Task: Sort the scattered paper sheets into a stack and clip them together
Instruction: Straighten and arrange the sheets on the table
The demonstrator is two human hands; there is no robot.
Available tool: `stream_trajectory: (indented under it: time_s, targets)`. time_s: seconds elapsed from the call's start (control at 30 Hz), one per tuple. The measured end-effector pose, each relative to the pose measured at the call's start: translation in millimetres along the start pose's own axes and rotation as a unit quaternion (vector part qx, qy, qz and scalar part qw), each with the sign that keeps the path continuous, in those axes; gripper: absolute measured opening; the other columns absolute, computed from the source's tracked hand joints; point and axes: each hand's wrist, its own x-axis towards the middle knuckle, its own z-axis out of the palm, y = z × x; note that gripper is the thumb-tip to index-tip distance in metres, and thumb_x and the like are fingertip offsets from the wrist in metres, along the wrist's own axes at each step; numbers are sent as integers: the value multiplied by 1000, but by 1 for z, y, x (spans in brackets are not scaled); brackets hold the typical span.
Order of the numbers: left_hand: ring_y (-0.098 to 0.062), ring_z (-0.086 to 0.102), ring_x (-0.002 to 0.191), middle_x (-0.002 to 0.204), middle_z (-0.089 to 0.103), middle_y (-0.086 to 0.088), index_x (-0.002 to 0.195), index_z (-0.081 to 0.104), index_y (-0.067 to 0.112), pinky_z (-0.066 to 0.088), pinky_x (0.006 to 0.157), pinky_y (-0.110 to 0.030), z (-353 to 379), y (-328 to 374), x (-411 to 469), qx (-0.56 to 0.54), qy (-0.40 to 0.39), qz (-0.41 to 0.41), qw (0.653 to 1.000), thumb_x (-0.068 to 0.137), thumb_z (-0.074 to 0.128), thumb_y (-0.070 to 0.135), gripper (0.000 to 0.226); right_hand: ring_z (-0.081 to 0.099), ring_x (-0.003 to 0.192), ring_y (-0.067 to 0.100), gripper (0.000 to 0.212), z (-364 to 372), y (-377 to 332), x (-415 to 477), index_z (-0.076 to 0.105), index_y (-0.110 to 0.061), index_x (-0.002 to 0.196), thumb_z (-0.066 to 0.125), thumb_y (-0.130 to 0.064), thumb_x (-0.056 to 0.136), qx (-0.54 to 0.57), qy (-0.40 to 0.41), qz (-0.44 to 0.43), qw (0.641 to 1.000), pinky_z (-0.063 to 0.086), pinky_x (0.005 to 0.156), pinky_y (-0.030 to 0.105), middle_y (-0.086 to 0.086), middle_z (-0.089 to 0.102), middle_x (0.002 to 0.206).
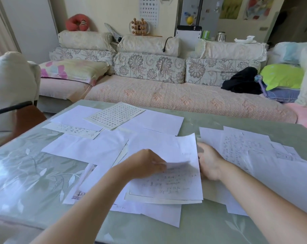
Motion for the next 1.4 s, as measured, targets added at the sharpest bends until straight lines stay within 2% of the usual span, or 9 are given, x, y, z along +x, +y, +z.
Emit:
stream_trajectory:
  time_s: [0.07, 0.17, 0.4, 0.5, 0.6, 0.77, 0.9, 1.13, 1.4]
  targets:
    - [3, 66, 91, 93, 73, 21, 96, 77, 39, 53, 92, -27, 7, 10, -4, -38, -53, 13, 998, 84, 67, 47, 17, 69, 107, 31, 42, -5, 0, -1, 70, -14, 116, 57, -48, 95, -29, -6, 15, 999, 53, 96, 42, 12, 73, 116]
    - [10, 62, 102, 104, 70, 27, 106, 75, 39, 47, 97, -20, 8, 18, -6, -93, -117, 17, 989, 81, 72, 52, 29, 65, 114, 28, 33, -12, 10, 5, 66, -2, 118, 73, -5, 86, -126, 38, 4, 991, 42, 111, 45, 13, 71, 119]
    - [-22, 44, 132, 145, 43, -2, 146, 39, 23, 39, 104, -32, 10, -17, 15, -77, 172, -180, 965, 82, 73, 38, 73, 71, 97, 31, 37, -26, 5, -12, 67, -4, 114, 55, 19, 87, -105, 14, -29, 994, 58, 81, 39, 15, 75, 107]
    - [-29, 56, 119, 139, 49, -8, 151, 25, 15, 47, 99, -39, 10, -28, 22, -325, 171, -241, 899, 80, 78, 30, 90, 72, 95, 29, 38, -29, 2, -15, 66, -4, 114, 51, 19, 89, -88, -5, -55, 995, 59, 73, 35, 16, 74, 107]
    - [-33, 67, 104, 118, 67, -15, 136, 49, 0, 51, 98, -46, 9, -27, 24, -473, 101, -190, 855, 77, 78, 18, 68, 72, 93, 32, 31, -26, 0, -13, 65, -3, 114, 53, 14, 90, -56, -13, -67, 996, 60, 74, 38, 19, 74, 108]
    - [-25, 69, 101, 107, 73, -5, 115, 65, 11, 55, 91, -38, 19, -10, 34, -353, 42, -119, 927, 89, 62, 17, 27, 71, 95, 31, 28, -26, 3, -4, 64, -4, 110, 63, 10, 86, -161, 53, -51, 984, 58, 84, 40, 16, 73, 107]
    - [-15, 58, 103, 112, 62, 9, 128, 54, 23, 45, 78, -26, 25, -10, 48, -73, 127, -89, 985, 94, 58, 31, 36, 64, 99, 31, 33, -50, -2, 3, 62, -2, 113, 62, 7, 81, -215, 183, -69, 957, 53, 87, 37, 15, 67, 107]
    - [-26, 12, 147, 159, 21, 1, 151, 25, 29, 17, 118, -42, 31, -32, 77, 207, 75, -124, 967, 80, 51, 72, 87, 44, 67, 23, 21, -85, -2, -8, 55, -6, 96, 46, 1, 78, -284, 278, -72, 915, 33, 58, 28, 6, 53, 82]
    - [-32, 62, 87, 96, 68, -6, 116, 57, 17, 50, 69, -35, 36, -28, 79, 311, 169, -7, 935, 98, 46, 30, 25, 45, 71, 23, 28, -89, -1, -9, 50, -7, 107, 46, -3, 79, -309, 261, -48, 913, 33, 60, 28, 5, 51, 86]
